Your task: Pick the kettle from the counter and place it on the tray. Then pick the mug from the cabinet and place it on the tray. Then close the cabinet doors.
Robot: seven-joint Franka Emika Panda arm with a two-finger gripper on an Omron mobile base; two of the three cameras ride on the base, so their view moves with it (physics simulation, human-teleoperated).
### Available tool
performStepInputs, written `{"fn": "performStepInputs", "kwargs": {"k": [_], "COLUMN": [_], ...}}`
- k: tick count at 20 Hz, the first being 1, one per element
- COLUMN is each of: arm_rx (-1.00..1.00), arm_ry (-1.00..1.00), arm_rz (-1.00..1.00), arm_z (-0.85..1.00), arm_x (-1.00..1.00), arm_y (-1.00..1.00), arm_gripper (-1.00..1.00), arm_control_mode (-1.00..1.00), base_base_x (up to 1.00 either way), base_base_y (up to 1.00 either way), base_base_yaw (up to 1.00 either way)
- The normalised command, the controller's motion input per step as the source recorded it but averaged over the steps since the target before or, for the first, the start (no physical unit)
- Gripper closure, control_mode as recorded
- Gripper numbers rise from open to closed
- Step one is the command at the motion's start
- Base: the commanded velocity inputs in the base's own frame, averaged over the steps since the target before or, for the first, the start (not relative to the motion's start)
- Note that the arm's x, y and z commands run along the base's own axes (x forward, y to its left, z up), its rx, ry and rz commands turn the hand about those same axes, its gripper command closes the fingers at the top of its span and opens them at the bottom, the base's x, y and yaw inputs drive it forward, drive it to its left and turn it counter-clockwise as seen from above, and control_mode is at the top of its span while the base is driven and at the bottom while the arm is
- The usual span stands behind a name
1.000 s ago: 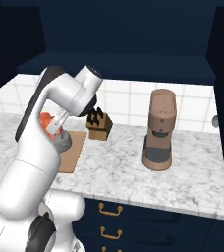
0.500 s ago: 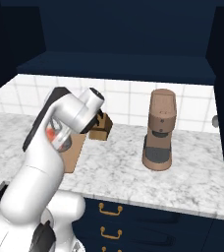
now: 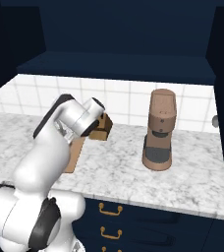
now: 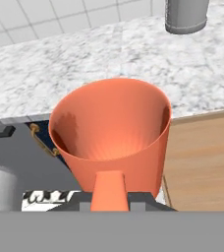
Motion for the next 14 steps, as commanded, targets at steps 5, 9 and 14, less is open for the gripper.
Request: {"fn": "performStepInputs", "kwargs": {"k": [5,9,14], "arm_rx": [0.01,0.01,0.01], "arm_ry": [0.00,0.00,0.00], "arm_rz": [0.00,0.00,0.00], "arm_z": [-0.46,-0.40,-0.37], "arm_x": [0.31,0.30,0.31], "arm_y": [0.06,0.05,0.09], "arm_gripper": [1.00,1.00,1.00], "arm_control_mode": [-1.00,-1.00,-1.00], "base_base_x": [0.00,0.00,0.00], "base_base_y": [0.00,0.00,0.00], "base_base_yaw": [0.00,0.00,0.00]}}
